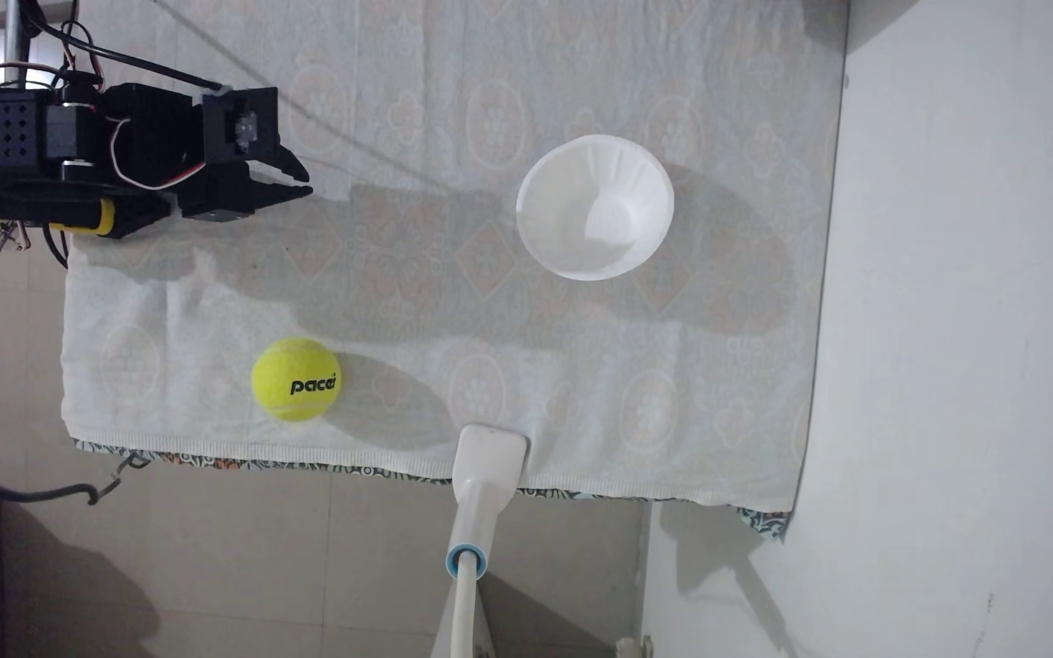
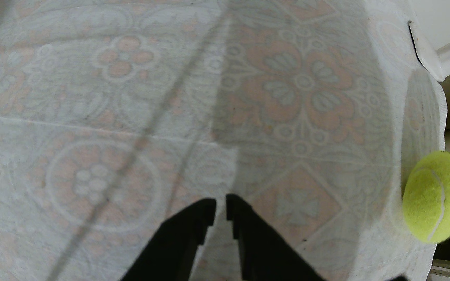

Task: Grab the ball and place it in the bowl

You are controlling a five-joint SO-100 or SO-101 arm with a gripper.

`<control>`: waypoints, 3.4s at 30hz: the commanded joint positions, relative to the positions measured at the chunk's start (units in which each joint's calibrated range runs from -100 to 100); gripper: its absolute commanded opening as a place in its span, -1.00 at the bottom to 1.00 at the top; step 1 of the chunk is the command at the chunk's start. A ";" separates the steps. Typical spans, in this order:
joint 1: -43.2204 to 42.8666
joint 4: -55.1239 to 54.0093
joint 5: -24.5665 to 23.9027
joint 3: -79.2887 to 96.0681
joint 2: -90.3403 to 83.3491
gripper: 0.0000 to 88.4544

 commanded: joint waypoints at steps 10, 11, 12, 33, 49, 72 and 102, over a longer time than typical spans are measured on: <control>-0.33 0.69 0.20 0.63 -0.04 -1.00; -0.33 0.69 0.20 0.63 -0.04 -1.00; -0.33 0.69 0.20 0.63 -0.04 -1.00; -0.33 0.69 0.20 0.63 -0.04 -1.00; -0.33 0.69 0.20 0.63 -0.04 -1.00; -0.33 0.69 0.20 0.63 -0.04 -1.00; -2.53 6.69 -0.10 -8.45 -0.04 -1.00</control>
